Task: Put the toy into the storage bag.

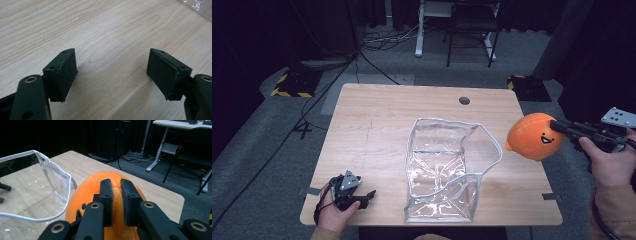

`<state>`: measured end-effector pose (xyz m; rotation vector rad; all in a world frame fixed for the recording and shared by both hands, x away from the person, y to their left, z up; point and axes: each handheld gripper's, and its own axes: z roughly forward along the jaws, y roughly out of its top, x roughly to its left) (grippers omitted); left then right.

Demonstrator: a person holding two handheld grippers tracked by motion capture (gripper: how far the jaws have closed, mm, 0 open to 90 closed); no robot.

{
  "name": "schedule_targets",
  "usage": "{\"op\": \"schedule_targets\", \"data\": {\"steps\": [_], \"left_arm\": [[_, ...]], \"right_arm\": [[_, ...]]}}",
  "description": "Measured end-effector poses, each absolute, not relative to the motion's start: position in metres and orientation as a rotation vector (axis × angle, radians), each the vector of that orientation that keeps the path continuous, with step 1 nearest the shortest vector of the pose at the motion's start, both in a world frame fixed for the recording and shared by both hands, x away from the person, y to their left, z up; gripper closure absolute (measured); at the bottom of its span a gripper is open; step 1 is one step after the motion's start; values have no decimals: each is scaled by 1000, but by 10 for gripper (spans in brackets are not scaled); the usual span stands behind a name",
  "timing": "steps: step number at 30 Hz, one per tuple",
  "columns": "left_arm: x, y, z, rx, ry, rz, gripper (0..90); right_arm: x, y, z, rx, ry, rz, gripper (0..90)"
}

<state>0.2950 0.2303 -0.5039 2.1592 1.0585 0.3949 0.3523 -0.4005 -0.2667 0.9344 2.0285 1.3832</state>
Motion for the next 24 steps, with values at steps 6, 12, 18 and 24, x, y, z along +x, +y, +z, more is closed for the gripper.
{"op": "schedule_targets", "data": {"steps": [6,12,18,24], "left_arm": [[295,231,-504,2161,1056,394,246],[296,231,-504,2159,1052,392,251],[296,231,-504,2158,1055,394,253],[295,231,-504,2158,1055,395,255]], "right_arm": [[353,-392,-256,894,2030,1390,806],[355,-377,-245,850,2045,1411,807],[359,-358,-239,801,2074,1433,807],[364,-334,-233,745,2107,1459,807]]}}
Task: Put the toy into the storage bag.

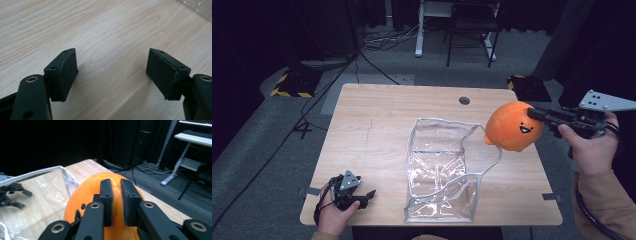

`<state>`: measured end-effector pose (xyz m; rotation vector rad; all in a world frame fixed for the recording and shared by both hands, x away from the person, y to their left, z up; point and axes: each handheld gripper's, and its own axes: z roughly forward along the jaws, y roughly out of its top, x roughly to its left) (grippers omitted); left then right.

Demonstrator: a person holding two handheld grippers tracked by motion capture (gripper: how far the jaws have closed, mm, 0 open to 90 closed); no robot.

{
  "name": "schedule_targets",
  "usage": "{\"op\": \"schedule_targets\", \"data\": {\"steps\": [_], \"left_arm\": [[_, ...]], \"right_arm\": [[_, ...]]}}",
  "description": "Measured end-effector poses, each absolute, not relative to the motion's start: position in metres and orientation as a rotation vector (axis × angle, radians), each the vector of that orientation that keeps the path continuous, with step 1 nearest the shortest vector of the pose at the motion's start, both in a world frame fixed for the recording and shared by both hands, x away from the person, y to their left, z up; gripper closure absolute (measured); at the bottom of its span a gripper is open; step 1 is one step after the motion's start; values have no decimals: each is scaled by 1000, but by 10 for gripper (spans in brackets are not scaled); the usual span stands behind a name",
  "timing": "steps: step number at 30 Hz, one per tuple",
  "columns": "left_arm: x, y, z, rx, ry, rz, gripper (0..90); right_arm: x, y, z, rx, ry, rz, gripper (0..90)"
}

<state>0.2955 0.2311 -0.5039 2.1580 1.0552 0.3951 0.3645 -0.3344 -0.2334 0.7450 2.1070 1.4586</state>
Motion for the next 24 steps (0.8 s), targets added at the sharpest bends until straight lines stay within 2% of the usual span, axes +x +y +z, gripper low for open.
{"op": "schedule_targets", "data": {"steps": [24], "left_arm": [[297,230,-504,2153,1059,394,254]], "right_arm": [[374,-234,-224,537,2275,1470,807]]}}
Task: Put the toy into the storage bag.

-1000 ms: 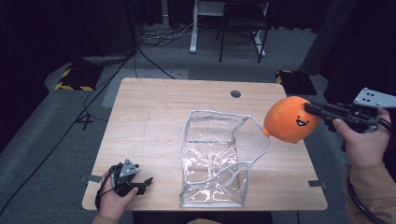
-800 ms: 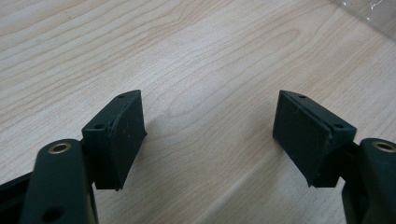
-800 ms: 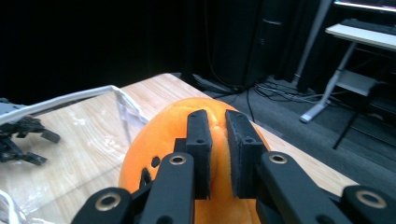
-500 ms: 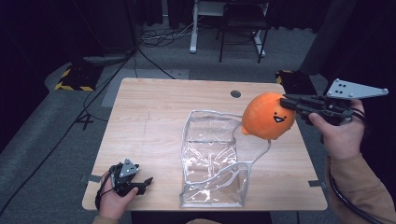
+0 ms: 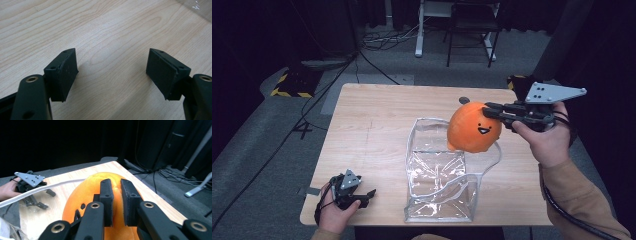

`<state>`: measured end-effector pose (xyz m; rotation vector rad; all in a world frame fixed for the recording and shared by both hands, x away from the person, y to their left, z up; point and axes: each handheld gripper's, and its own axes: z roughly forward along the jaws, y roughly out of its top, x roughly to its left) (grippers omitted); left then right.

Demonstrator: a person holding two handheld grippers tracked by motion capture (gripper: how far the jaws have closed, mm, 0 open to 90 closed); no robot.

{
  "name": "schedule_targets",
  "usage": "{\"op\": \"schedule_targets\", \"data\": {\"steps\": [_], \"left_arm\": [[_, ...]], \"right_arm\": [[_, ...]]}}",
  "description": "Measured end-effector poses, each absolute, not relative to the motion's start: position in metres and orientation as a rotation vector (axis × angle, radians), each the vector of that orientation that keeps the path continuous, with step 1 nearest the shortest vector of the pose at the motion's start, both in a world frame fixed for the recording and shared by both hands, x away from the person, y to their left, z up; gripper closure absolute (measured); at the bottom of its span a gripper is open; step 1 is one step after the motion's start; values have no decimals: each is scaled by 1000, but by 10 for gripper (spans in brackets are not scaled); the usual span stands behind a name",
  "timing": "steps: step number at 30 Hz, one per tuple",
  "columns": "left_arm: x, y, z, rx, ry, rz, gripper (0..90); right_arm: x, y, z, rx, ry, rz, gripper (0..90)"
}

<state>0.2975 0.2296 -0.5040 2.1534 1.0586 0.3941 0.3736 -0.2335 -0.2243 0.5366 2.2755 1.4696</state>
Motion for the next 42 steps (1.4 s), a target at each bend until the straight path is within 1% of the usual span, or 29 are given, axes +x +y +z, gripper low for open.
{"op": "schedule_targets", "data": {"steps": [8,24,42], "left_arm": [[297,229,-504,2153,1059,393,254],[297,229,-504,2154,1059,393,254],[298,229,-504,2154,1058,394,254]], "right_arm": [[380,-198,-234,479,2348,1471,807],[395,-150,-265,435,2488,1413,807],[407,-125,-303,470,2633,1271,806]]}}
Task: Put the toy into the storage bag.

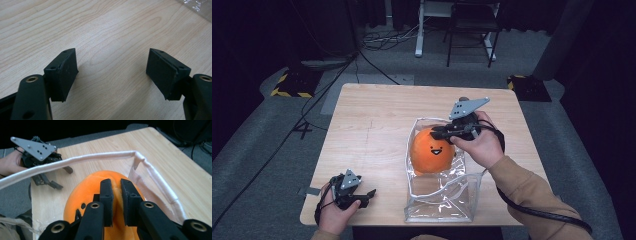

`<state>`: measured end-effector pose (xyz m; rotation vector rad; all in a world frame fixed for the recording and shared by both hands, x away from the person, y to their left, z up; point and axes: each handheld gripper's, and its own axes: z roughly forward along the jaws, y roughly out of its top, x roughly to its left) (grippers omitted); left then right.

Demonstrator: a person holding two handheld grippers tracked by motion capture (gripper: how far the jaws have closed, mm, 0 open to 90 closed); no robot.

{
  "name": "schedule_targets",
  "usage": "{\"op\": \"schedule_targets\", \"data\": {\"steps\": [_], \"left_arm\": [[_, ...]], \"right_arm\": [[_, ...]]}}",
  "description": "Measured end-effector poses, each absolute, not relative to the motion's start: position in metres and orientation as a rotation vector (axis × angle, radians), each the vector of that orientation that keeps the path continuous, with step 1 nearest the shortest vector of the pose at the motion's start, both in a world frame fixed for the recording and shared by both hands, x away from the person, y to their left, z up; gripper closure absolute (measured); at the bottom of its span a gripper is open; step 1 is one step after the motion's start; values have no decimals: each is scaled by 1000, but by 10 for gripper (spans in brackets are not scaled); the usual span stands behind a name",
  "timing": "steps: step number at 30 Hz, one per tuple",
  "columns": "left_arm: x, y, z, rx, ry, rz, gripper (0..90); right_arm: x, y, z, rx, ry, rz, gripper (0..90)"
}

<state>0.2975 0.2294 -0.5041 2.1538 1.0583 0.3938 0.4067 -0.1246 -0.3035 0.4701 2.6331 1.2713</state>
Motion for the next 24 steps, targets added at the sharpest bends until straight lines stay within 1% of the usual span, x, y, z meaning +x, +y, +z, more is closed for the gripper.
{"op": "schedule_targets", "data": {"steps": [13,24], "left_arm": [[300,228,-504,2163,1051,393,254],[300,228,-504,2161,1051,391,254]], "right_arm": [[415,-116,-327,515,2731,1174,804],[417,-112,-340,539,2794,1069,799]]}}
